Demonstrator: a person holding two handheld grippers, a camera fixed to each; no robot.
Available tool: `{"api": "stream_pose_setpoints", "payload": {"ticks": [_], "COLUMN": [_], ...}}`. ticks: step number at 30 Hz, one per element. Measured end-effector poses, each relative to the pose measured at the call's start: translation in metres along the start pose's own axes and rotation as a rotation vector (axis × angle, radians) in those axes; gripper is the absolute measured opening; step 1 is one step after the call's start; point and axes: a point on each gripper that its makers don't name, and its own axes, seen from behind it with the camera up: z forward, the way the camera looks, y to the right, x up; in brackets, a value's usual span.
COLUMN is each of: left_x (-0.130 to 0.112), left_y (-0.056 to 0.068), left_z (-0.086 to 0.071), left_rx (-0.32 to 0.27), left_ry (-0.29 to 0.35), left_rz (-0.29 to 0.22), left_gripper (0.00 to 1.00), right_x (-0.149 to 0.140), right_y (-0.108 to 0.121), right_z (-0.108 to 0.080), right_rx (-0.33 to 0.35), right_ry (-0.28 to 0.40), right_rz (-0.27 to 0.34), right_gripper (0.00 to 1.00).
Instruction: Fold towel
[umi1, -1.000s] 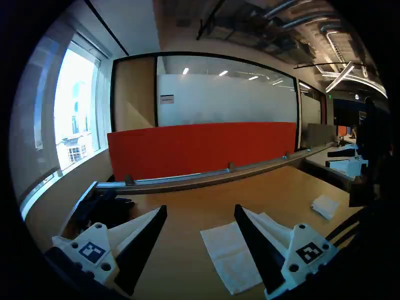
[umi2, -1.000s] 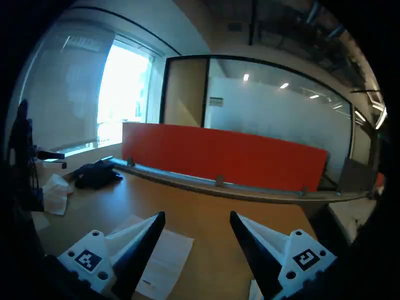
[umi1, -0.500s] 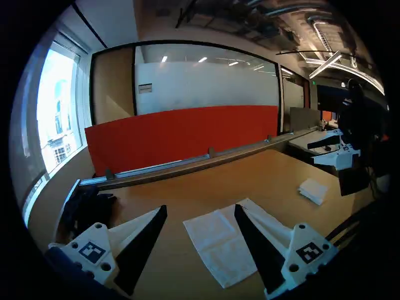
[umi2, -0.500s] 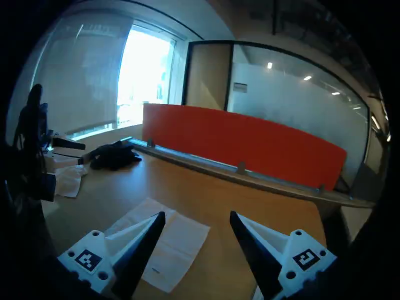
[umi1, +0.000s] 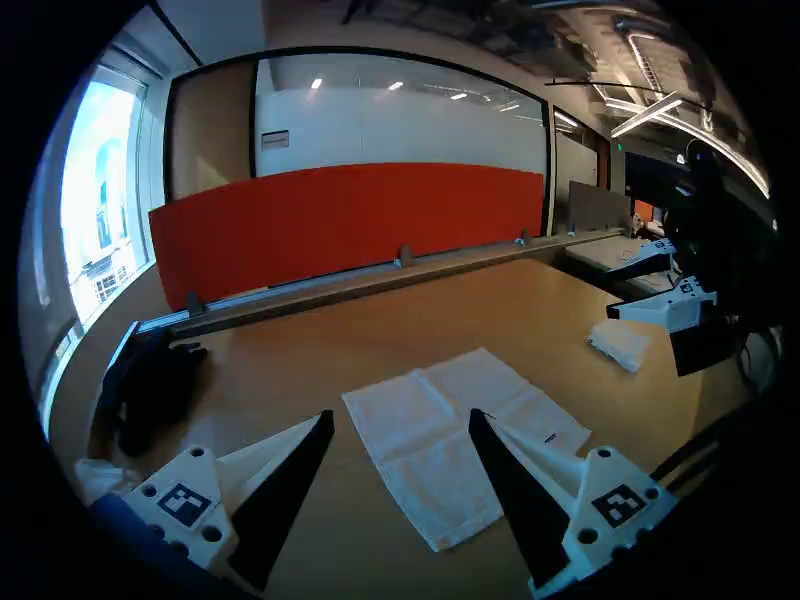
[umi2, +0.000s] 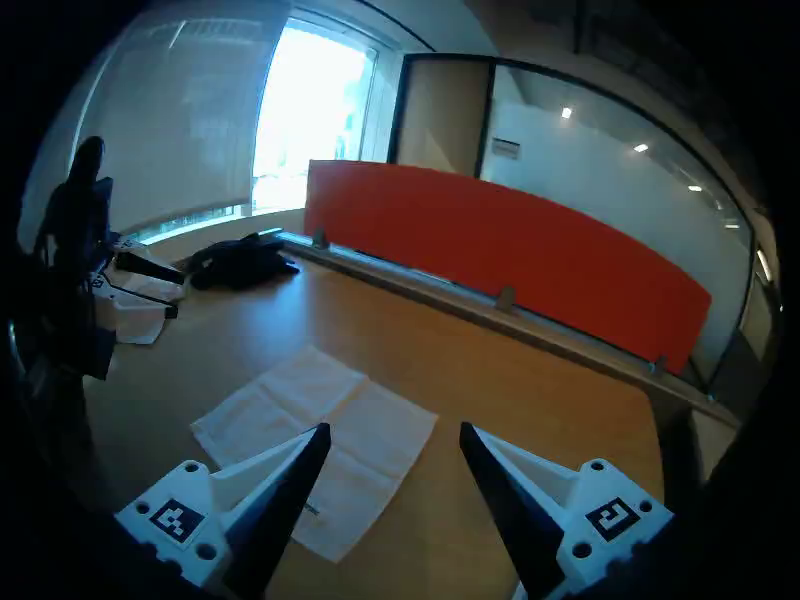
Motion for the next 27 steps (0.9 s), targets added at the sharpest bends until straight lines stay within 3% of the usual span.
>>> {"api": "stream_pose_setpoints", "payload": {"ticks": [14, 27], "left_x": [-0.081, -0.137], "left_y": [0.017, 0.032], "left_z": [0.023, 0.037], "left_rx": [-0.049, -0.093], "left_ry": [-0.138, -0.245], "left_rz": [0.020, 0.026], "left_gripper": [1.00, 1.00], "right_x": [-0.074, -0.128], "right_y": [-0.022, -0.036], "right_z": [0.022, 0.031], "right_rx": [0.047, 0.080], "right_ry": [-0.112, -0.196], "right_rz": [-0.029, -0.018], "right_gripper": [1.00, 1.00]}}
